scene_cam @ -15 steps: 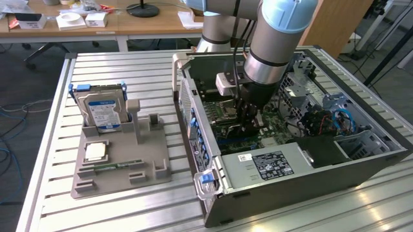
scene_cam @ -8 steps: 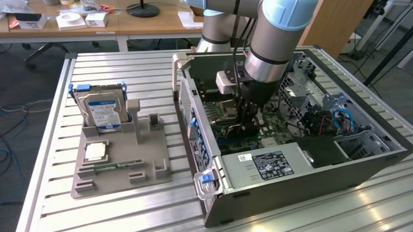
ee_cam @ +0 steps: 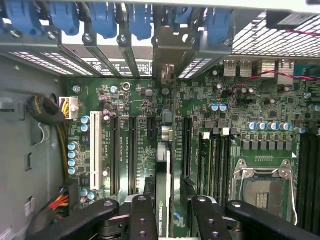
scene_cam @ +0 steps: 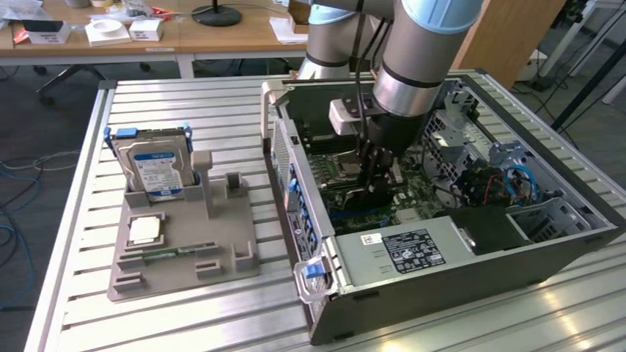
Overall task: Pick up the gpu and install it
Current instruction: 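Insert the gpu into the slot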
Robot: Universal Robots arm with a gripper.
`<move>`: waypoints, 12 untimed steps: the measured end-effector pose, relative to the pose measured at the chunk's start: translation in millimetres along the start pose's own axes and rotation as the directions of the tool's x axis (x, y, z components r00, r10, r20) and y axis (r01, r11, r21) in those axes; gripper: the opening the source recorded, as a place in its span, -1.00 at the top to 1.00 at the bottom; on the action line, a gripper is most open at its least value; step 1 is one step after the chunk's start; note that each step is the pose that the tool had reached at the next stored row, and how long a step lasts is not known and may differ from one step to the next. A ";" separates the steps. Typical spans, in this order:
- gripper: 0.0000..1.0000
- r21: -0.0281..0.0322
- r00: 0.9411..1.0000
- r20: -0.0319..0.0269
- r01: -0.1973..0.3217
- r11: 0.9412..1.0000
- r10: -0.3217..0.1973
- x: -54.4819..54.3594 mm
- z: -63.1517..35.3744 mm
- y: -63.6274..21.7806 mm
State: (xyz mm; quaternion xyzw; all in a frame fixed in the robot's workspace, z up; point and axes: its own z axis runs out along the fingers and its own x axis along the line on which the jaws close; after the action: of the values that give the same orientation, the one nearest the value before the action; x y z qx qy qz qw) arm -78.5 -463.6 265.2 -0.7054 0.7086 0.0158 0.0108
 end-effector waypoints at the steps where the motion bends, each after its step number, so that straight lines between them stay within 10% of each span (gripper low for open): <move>1: 0.33 0.000 1.000 0.000 0.000 1.000 0.000 -0.1 -1.9 0.0; 12: 0.33 0.000 1.000 0.000 0.000 1.000 0.000 -1.0 -27.2 0.2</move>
State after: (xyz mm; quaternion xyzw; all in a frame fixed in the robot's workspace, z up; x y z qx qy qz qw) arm -78.5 -463.6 292.4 -0.7054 0.7086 0.0158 0.0108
